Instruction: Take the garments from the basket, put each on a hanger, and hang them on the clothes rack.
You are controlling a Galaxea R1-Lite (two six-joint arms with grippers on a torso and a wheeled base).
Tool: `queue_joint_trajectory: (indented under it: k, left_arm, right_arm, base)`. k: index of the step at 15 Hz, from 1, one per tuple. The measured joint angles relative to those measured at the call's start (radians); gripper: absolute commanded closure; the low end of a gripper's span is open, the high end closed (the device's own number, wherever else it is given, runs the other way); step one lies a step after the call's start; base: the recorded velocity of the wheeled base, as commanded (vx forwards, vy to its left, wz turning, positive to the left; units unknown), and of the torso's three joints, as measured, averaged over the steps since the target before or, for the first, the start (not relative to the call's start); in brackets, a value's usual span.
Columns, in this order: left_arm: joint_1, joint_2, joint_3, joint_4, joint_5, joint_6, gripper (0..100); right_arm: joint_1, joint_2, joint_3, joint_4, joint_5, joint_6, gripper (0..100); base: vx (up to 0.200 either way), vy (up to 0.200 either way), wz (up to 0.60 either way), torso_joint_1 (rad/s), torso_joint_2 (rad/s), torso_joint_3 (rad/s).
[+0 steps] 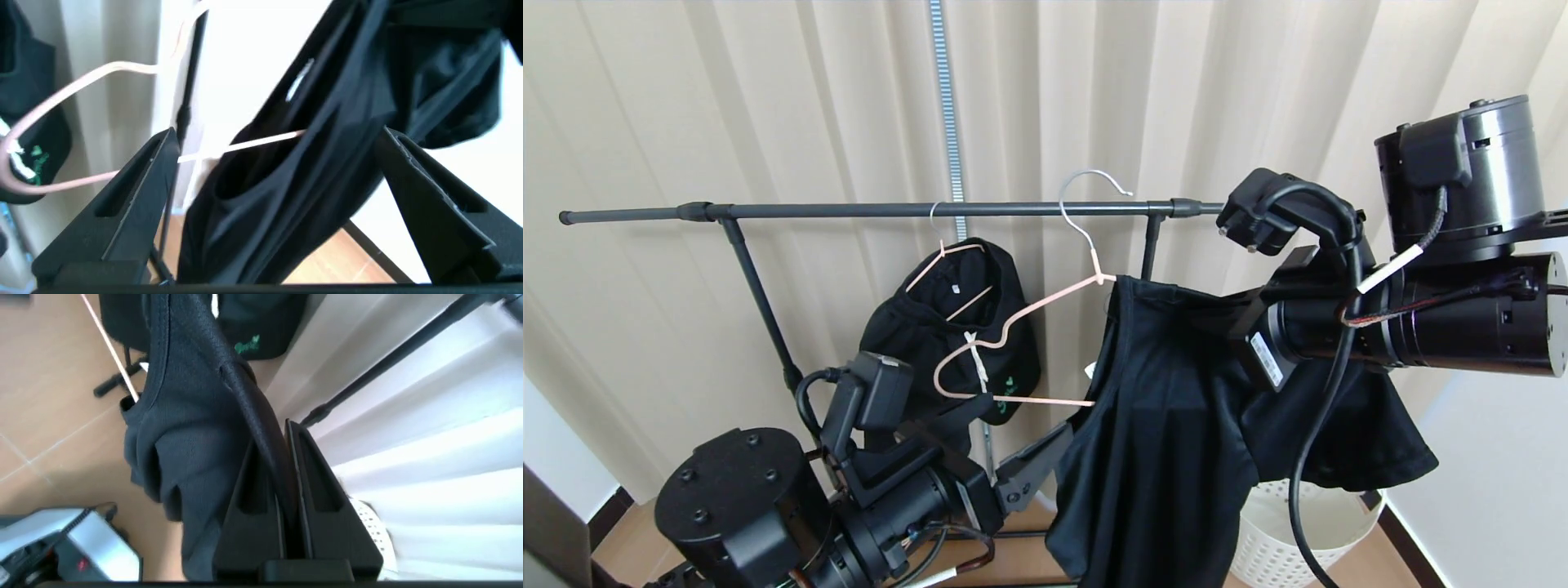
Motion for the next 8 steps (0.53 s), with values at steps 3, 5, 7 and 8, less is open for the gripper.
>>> queue_joint_trajectory:
  k: [3, 5, 7, 8]
  left_arm:
    - [0.036, 0.01, 0.021, 0.0, -0.04, -0.042, 0]
    - [0.072, 0.034, 0.007, 0.0, -0.069, -0.143, 0]
    - [0.108, 0.059, -0.017, 0.0, -0.077, -0.18, 0]
    - [0.121, 0.071, -0.026, 0.0, -0.08, -0.201, 0]
  right_arm:
    - [-0.031, -0.011, 0.008, -0.04, 0.025, 0.011, 100]
    - [-0.037, -0.034, 0.024, -0.041, 0.08, 0.019, 100]
    - [-0.039, -0.062, 0.051, -0.042, 0.11, 0.019, 100]
    - [-0.039, -0.076, 0.063, -0.044, 0.125, 0.02, 100]
  base:
    - [0.0, 0.0, 0.0, 0.0, 0.0, 0.0]
    - [0.0, 0.0, 0.0, 0.0, 0.0, 0.0]
    - [0.0, 0.0, 0.0, 0.0, 0.0, 0.0]
    - [0.0, 0.0, 0.0, 0.0, 0.0, 0.0]
